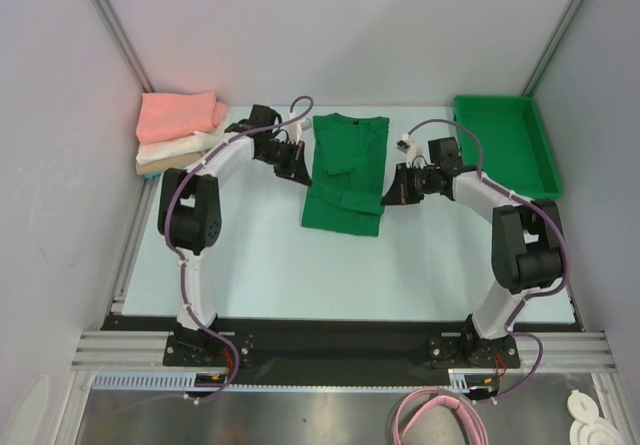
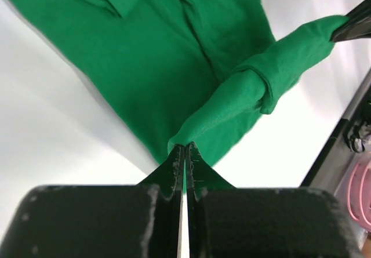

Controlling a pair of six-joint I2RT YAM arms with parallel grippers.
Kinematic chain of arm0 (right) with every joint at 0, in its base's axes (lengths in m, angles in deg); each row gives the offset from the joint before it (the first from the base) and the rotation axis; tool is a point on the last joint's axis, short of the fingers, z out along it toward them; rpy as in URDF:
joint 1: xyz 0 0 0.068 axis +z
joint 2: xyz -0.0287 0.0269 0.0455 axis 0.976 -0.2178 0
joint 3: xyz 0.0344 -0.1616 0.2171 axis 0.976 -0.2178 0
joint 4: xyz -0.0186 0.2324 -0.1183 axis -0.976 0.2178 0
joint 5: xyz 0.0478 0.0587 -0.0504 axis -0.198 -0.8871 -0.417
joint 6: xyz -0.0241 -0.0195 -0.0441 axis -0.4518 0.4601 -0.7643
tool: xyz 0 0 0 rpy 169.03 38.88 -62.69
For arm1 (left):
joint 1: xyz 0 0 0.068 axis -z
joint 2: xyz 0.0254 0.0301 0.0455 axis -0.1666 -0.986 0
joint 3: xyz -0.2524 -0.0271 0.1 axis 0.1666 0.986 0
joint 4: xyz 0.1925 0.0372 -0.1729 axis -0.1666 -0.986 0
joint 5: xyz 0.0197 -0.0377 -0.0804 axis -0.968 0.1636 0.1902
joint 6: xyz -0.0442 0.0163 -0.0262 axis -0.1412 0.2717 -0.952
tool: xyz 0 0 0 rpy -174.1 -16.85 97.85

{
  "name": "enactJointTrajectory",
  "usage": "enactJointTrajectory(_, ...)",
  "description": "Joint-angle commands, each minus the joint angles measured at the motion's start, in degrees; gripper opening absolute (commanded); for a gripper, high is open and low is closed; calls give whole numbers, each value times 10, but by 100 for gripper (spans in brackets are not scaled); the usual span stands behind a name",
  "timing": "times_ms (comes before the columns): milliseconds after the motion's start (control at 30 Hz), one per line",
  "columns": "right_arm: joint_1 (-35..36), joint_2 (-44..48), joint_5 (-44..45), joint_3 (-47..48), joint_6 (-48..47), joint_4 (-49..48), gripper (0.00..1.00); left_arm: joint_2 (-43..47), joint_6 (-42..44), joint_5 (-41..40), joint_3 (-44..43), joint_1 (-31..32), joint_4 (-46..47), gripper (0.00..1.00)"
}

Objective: Fold and stack the t-shirts
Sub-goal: Fold the tshirt

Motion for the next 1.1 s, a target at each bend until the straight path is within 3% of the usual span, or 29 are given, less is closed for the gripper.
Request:
enactJointTrajectory(0,-11,-25,3,52,-2,-57,0,-28,19,-8,-56,-2,-10,1)
enactJointTrajectory(200,-17,-79,5,107,20,-89,0,-71,-5,-9,-110,-5,14,1)
enactJointTrajectory(267,-18,-103,10,125,22,-102,0,-94,-15,-12,-144,-6,23,8)
enactJointTrajectory(333,-23,-116,14,134,30,-111,0,-109,-35,-25,-172,-8,27,23)
enactJointTrajectory(433,-28,-105,21,128,38,-140,23,-112,-49,-34,-199,-11,29,31)
enactJointTrajectory(533,-33,-67,16,104,25,-138,37,-75,-71,-36,-155,-16,46,42)
enactJointTrajectory(700,-47,2,-19,55,10,-61,56,-6,-54,-18,-20,-22,18,43)
enactJointTrajectory(833,-36,-18,-58,52,-25,63,60,11,-15,12,49,-23,-36,47)
enactJointTrajectory(867,-31,-25,-63,47,-45,87,60,9,-10,15,64,-23,-52,59)
enactJointTrajectory(1067,-20,-92,-79,36,-57,115,59,-8,-2,59,94,-23,-55,59)
